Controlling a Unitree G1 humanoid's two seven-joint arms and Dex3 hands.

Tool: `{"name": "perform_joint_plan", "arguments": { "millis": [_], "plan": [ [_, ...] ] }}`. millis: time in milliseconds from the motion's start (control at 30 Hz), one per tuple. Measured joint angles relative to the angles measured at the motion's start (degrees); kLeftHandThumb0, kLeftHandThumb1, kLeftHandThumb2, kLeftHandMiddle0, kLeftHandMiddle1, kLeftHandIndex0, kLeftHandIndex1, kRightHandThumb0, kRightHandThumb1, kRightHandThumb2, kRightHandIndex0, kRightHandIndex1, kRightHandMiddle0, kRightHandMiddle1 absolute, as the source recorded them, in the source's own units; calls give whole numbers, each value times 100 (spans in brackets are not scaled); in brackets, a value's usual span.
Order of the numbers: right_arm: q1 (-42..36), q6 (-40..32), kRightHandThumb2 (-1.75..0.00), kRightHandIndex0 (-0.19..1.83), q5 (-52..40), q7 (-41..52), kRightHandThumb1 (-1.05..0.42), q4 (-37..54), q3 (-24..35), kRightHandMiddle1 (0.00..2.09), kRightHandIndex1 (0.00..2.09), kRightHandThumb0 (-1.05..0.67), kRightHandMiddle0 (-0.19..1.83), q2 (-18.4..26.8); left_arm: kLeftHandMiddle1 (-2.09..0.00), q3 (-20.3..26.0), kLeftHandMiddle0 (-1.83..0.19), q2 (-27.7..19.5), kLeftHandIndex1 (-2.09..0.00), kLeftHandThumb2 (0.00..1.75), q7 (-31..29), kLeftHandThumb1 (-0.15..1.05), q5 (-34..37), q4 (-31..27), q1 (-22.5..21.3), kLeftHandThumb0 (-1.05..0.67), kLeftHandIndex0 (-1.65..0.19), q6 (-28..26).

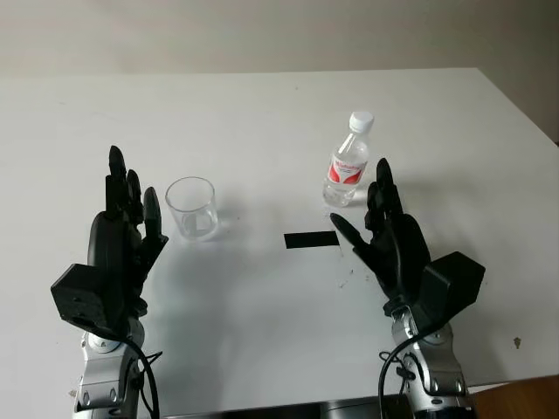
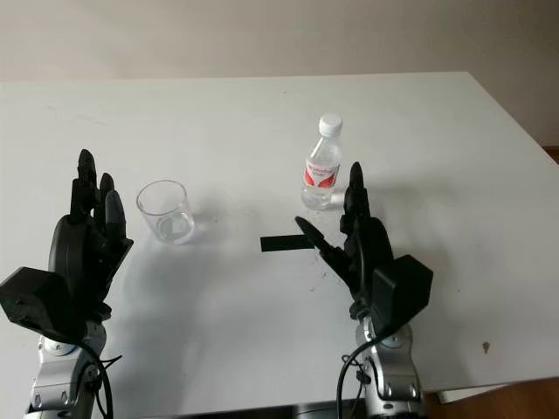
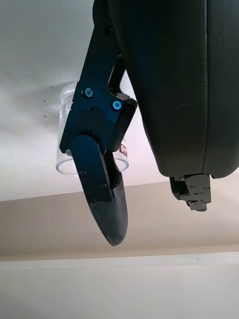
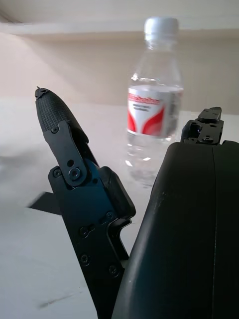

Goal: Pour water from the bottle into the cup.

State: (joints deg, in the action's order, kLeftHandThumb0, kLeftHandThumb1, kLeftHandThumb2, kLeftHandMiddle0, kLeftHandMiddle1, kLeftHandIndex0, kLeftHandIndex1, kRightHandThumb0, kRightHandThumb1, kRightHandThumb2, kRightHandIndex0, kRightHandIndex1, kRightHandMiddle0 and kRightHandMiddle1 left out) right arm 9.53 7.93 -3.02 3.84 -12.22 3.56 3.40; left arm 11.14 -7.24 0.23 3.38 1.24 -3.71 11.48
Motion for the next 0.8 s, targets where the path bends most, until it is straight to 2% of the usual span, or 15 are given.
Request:
{"name": "perform_joint_plan", "arguments": {
  "millis": [200,333,567,800],
  "plan": [
    [1604,311,-5,-19,196,-159,-88,-1804,241,0,0,-78,-19,403,-6,10,8,0,0,67,23,105,-50,-9,18,-71,12,31],
    [2420,506,-5,-19,222,-130,-89,-2710,237,0,0,-79,-19,445,-6,8,8,0,0,67,37,105,-60,-23,21,-70,11,30],
    [2876,730,-6,-19,470,-181,-90,-3579,89,0,0,-78,-19,443,-7,12,7,1,0,67,55,105,-58,-27,22,-69,10,28],
    [2982,1061,-5,-19,576,15,-90,-3957,-101,0,0,-78,-19,432,-6,10,7,1,0,68,111,105,-90,-27,23,-69,10,31]
  ]
}}
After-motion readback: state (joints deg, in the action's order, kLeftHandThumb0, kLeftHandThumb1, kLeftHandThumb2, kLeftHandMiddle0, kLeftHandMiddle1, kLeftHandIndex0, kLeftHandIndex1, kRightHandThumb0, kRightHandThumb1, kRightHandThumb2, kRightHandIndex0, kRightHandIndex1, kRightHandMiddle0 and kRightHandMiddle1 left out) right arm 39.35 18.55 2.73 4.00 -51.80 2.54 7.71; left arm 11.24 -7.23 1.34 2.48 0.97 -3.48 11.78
